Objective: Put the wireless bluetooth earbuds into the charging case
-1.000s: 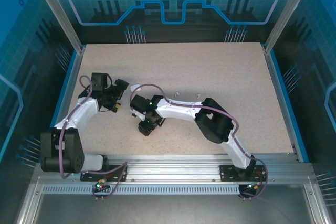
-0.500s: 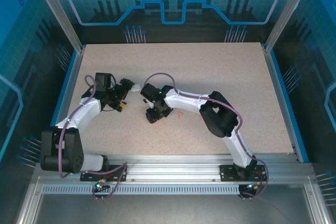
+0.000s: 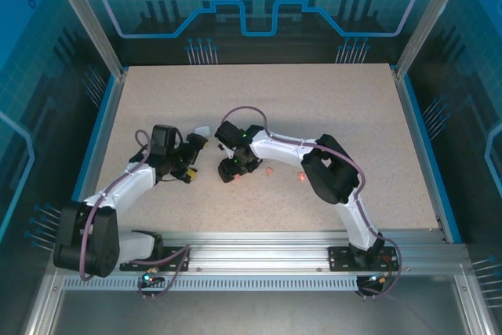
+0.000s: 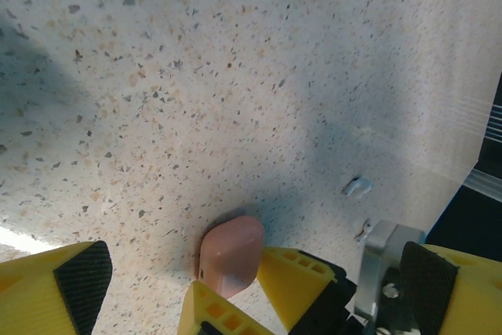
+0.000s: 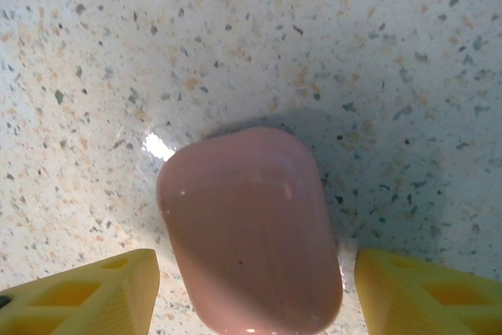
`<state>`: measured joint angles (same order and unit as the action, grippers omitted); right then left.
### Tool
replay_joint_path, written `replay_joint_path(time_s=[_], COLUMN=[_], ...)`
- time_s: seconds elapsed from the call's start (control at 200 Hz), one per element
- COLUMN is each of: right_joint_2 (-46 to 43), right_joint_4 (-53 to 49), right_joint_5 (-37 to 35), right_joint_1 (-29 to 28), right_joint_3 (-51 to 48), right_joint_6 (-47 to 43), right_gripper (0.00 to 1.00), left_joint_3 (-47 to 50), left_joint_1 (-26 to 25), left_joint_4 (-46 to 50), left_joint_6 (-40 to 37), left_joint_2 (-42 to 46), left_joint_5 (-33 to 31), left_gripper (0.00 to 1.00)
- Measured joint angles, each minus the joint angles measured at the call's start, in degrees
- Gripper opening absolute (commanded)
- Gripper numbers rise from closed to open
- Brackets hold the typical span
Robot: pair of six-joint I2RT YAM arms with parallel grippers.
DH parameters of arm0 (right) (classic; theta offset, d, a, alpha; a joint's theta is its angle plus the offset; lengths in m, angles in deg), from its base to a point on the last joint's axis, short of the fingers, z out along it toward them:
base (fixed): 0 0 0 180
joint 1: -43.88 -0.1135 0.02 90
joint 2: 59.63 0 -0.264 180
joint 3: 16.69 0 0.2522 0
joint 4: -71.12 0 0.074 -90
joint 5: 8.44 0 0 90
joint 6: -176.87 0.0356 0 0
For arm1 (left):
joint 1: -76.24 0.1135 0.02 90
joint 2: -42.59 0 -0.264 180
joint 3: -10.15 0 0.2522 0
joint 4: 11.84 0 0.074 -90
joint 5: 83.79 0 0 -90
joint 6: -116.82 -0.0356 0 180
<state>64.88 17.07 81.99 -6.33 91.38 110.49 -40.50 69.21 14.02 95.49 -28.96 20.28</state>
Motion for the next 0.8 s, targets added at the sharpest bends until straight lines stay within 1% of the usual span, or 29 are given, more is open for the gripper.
replay_joint_path(time_s=[0.145,0.295,0.54,0.8], right_joint_2=[-0.2,-0.2,3.1,4.1], right_joint_4=[-0.2,-1.6,-5.3,-6.5], right_joint_5=[-0.7,-3.5,-9.3,-10.6], right_joint_1=[-0.2,-1.2,-3.9,-4.6], right_joint_3=[-0.4,0.1,6.2,6.7], right_joint_6=[-1.7,-3.8,-7.2,-7.8], right_gripper=[0.68,0.68,0.67,0.65], left_joint_3=[-2.2,-3.7,-3.8,-3.9], left_joint_1=[0.0,0.3,3.2,3.3], left_joint_4=[2.3,2.6,2.6,2.6], left_joint_6=[-0.2,-0.2,0.1,0.3], left_joint_2=[0.4,0.3,-2.0,-2.4], left_joint_5=[-1.3,-1.4,-1.3,-1.2], left_gripper=[0.99,0.99,0.99,0.99])
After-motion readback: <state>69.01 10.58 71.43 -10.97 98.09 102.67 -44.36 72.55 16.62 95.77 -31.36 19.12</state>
